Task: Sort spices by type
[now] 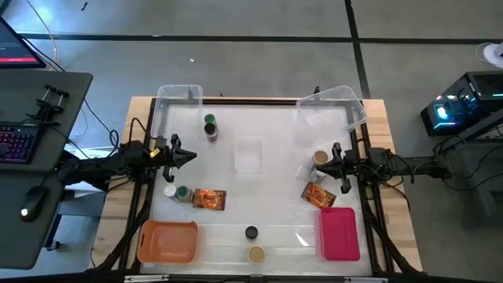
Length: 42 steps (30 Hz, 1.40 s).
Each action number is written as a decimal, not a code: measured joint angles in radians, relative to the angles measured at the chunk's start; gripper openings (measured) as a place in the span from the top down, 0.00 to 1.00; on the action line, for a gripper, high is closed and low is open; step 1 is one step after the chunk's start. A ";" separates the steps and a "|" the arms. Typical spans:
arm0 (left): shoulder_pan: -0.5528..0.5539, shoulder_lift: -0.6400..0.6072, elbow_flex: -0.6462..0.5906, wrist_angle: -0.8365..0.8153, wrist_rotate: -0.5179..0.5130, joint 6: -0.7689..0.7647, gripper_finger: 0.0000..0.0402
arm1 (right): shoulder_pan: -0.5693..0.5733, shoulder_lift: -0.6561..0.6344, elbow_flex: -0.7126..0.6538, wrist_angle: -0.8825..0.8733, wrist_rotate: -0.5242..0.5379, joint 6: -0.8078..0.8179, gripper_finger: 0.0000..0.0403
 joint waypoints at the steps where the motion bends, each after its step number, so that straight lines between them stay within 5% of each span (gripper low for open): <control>1: 0.000 0.000 0.000 0.000 0.000 0.000 1.00 | 0.000 0.000 0.000 0.000 0.000 0.000 1.00; 11: 0.000 0.000 0.000 0.000 0.000 0.000 1.00 | 0.000 0.000 0.000 0.002 0.017 -0.026 1.00; 15: 0.000 0.000 0.000 0.000 0.000 0.000 1.00 | -0.010 0.000 0.000 0.018 0.106 -0.239 1.00; 21: 0.000 0.000 0.000 0.000 0.000 0.000 1.00 | -0.009 0.000 0.000 0.023 0.104 -0.497 1.00; 23: 0.000 0.000 0.000 0.000 0.000 0.000 1.00 | -0.009 0.001 0.000 0.072 0.091 -0.399 1.00; 27: 0.000 0.000 0.000 0.000 0.000 0.000 1.00 | -0.009 0.000 0.000 0.332 0.058 0.175 1.00; 29: 0.000 0.000 0.000 0.000 0.000 0.000 1.00 | -0.009 0.002 0.000 0.447 0.128 0.403 1.00; 32: 0.000 0.000 0.000 0.000 0.000 0.000 1.00 | -0.009 0.010 0.000 0.592 0.249 0.522 1.00; 35: 0.000 0.000 0.000 0.002 0.000 0.000 1.00 | -0.009 0.044 0.036 0.715 0.256 0.519 1.00; 38: 0.000 0.000 0.000 0.001 0.000 0.000 1.00 | -0.009 0.105 0.195 0.517 0.208 0.505 0.99; 42: 0.000 0.000 0.000 0.002 0.000 0.000 1.00 | -0.009 0.297 0.504 -0.138 0.127 0.424 0.90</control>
